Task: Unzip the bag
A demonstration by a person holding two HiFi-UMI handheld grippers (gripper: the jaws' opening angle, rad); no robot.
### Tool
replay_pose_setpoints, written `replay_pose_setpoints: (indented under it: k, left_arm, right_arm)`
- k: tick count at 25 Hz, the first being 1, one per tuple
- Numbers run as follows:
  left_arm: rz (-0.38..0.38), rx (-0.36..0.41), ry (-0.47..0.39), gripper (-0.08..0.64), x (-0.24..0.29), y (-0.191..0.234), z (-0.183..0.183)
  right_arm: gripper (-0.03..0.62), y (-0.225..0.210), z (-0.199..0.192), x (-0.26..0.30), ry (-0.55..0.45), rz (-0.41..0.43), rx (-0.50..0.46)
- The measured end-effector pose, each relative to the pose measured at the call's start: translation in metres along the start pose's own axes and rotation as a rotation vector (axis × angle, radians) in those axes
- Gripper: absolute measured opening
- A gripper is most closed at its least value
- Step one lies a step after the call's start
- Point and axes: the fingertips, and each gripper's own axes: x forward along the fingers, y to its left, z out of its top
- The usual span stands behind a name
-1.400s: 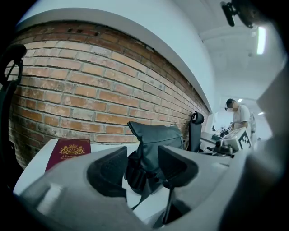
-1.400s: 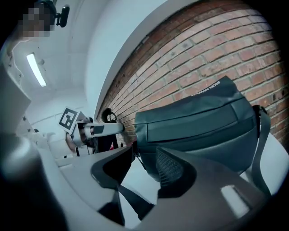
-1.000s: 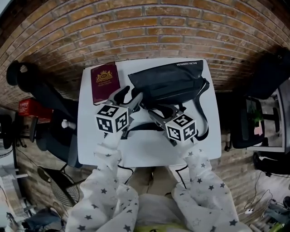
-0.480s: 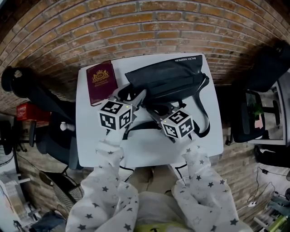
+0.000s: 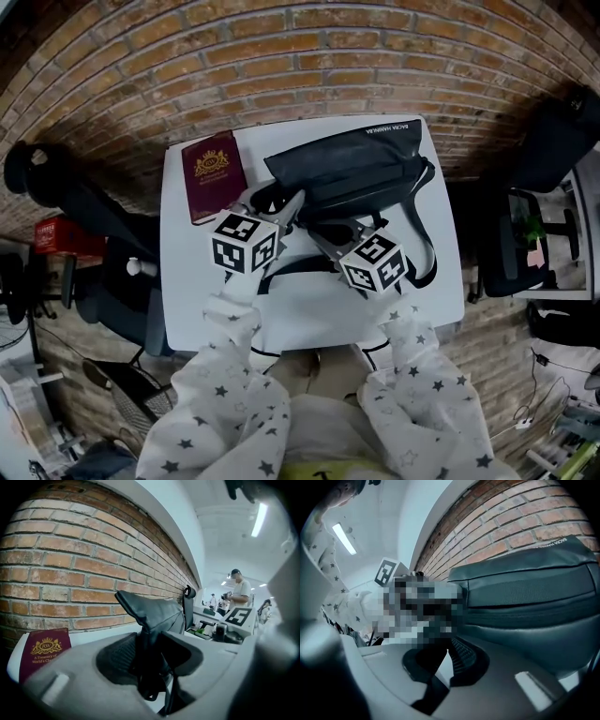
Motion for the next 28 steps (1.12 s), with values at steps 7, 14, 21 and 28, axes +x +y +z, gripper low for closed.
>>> replay_pose_setpoints:
  k: [7,14,21,28]
  left_arm:
    - [-0.002,0.005,-0.001,0.143,0.000,0.001,-0.001]
    - [-0.018,0.027,0.001,0.137,-0.001,0.000,-0.002]
    - [-0.011,0.039,-0.005,0.137,-0.003,-0.001,-0.003]
    - [0.007,0.039,-0.006,0.135,0.000,-0.006,-0.002]
  right_arm:
    - [0.018,-0.015,0.000,-0.010,0.009,-0.077,0.003]
    - [0.018,-0.024,0.004,-0.014,0.026,-0.118,-0.027]
    - [0.017,-0.031,0.005,-0.019,0.049,-0.122,-0.058]
    - [0.017,-0.047,0.007,-0.033,0.057,-0.139,-0.079]
